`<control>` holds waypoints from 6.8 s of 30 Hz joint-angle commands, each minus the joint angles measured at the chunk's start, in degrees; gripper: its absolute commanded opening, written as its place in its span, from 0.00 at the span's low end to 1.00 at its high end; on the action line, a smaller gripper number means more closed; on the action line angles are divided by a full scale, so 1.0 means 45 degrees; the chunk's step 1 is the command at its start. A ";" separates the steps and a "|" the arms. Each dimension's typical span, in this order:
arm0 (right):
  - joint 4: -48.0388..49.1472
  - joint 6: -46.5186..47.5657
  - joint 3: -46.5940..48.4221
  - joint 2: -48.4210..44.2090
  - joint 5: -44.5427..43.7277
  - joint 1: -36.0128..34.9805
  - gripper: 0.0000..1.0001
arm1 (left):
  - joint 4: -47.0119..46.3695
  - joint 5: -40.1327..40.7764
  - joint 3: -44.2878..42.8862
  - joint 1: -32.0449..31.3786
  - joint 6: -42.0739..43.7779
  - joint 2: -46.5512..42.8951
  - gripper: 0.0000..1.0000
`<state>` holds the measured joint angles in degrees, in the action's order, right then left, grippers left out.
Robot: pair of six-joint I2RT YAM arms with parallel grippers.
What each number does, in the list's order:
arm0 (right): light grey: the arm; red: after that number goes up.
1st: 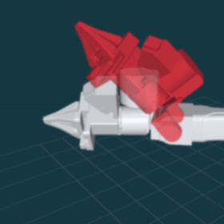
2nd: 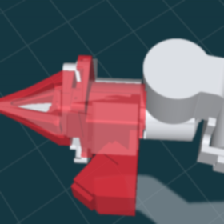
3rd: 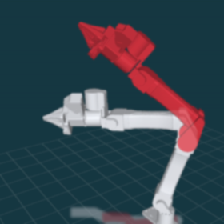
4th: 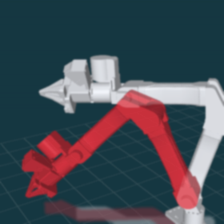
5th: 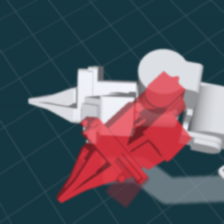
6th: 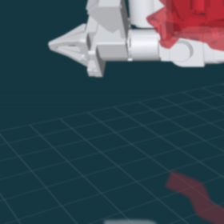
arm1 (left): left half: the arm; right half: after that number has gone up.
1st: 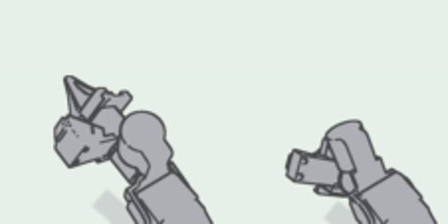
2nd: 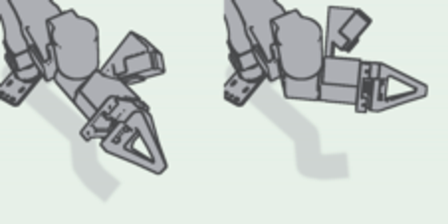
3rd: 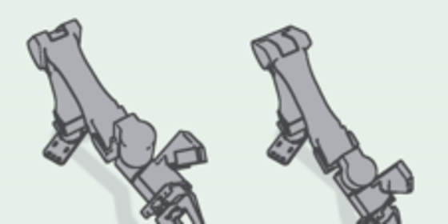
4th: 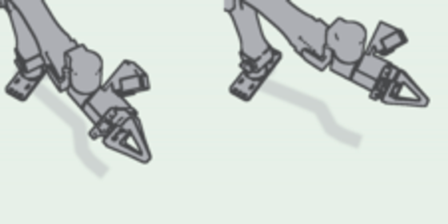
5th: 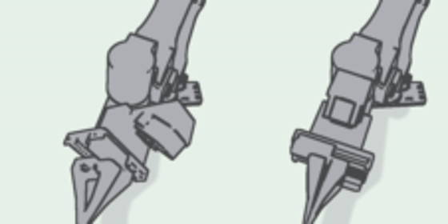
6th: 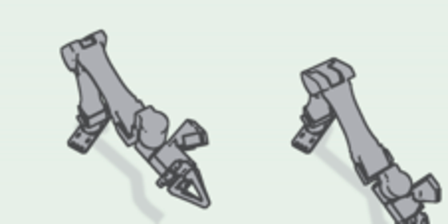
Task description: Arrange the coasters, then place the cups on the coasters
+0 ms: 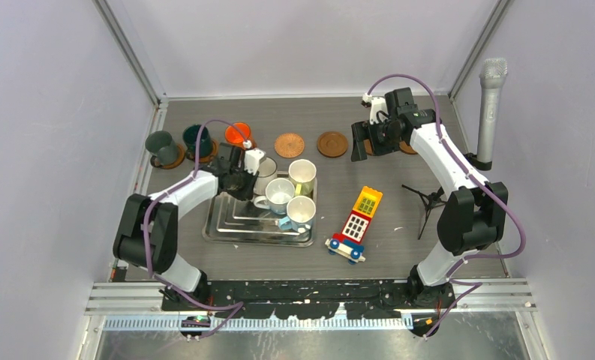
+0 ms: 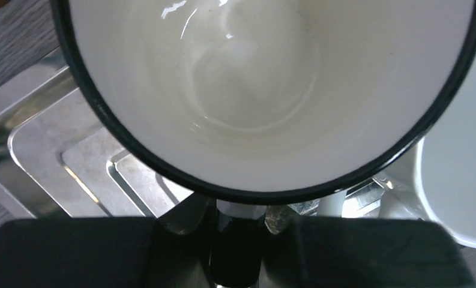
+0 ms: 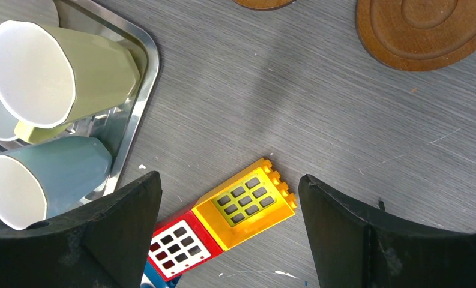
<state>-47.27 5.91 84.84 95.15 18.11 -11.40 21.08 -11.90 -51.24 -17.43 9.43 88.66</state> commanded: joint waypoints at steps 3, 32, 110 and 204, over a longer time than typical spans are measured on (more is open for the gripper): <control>0.0059 -0.0006 0.0034 -0.0686 0.0193 0.0031 0.88 | -0.0986 0.0105 0.0283 0.0055 -0.0014 -0.1015 0.00; 0.0064 -0.0005 0.0072 -0.0588 0.0286 0.0033 0.88 | -0.2999 0.0198 0.1780 0.0421 0.0670 -0.1872 0.00; 0.0165 -0.0182 0.0238 -0.0540 0.0474 0.0033 0.88 | -0.5187 -0.1102 -0.3327 0.0300 -0.1003 -0.1101 0.00; 0.0152 -0.0240 0.0373 -0.0279 0.1054 0.0044 0.89 | 0.3009 -0.3427 -0.1039 -0.0089 0.4930 -0.2757 0.85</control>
<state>-47.40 5.45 86.56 97.32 22.15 -11.40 42.22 -29.82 -59.16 -15.09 30.61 76.90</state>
